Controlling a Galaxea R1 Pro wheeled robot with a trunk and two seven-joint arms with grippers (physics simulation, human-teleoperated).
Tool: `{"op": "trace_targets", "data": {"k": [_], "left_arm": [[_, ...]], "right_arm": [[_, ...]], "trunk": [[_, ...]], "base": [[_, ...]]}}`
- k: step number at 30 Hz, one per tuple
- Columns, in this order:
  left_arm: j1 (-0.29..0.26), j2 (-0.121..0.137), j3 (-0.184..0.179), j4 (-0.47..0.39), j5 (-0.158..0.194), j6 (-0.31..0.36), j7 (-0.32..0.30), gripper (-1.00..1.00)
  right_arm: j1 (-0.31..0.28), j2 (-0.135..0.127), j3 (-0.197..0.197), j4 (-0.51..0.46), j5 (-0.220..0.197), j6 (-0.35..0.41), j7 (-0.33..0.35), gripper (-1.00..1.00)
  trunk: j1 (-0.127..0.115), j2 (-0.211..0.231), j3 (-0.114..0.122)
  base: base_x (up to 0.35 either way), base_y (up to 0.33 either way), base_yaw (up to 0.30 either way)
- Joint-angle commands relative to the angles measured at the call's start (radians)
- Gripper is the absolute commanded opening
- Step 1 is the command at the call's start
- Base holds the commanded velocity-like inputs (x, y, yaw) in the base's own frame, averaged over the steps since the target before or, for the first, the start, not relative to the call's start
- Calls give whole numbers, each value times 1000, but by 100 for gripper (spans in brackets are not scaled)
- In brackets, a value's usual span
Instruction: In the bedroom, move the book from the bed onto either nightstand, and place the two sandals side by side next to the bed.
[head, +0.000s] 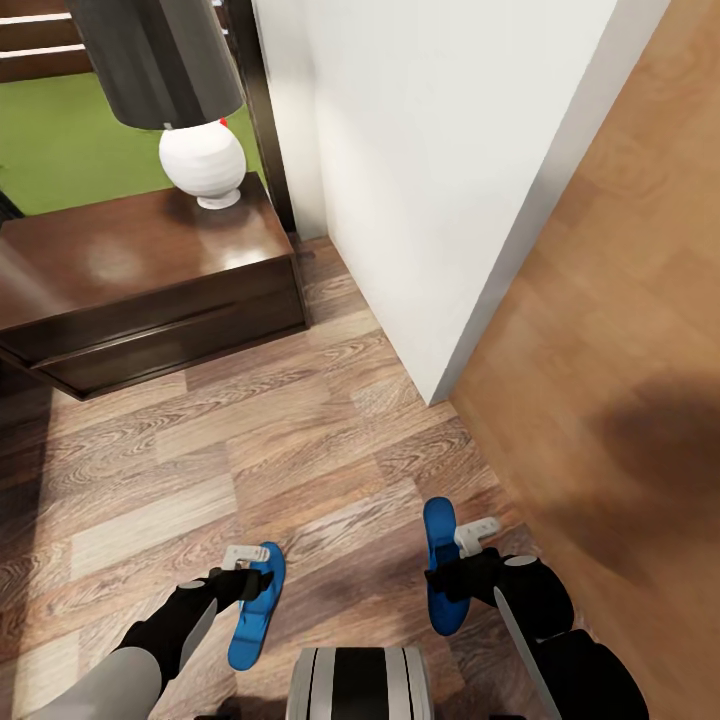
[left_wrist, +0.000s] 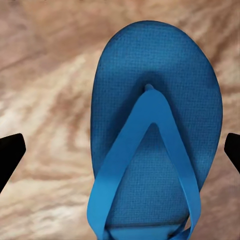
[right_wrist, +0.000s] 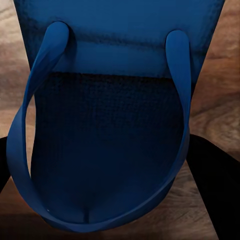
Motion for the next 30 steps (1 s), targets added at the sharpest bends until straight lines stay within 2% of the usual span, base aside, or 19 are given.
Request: {"op": "trace_targets", "data": {"k": [1,6,16,23,30], "left_arm": [[0,0,4,-2,-6,6,-5,100],[0,-1,4,-2,-6,6,-5,100],[0,-5,6,-2,-6,6,-5,100],[0,-6,7,-2,-6,5,-5,100],[0,-6,7,-2,-6,5,-5,100]], "right_arm": [[-1,-1,1,-1,9,4,7,-100],[-1,-1,1,-1,9,4,7,-100],[-1,-1,2,-1,9,4,7,-100],[-1,-1,2,-1,9,4,7,-100],[-1,-1,2,-1,9,4,7,-100]], "trunk": [[0,0,-4],[3,-2,-24],[3,-2,-24],[6,-3,-51],[6,-3,-51]], "base": [[0,0,0],[0,0,0],[0,0,0],[0,0,0],[0,0,0]]}}
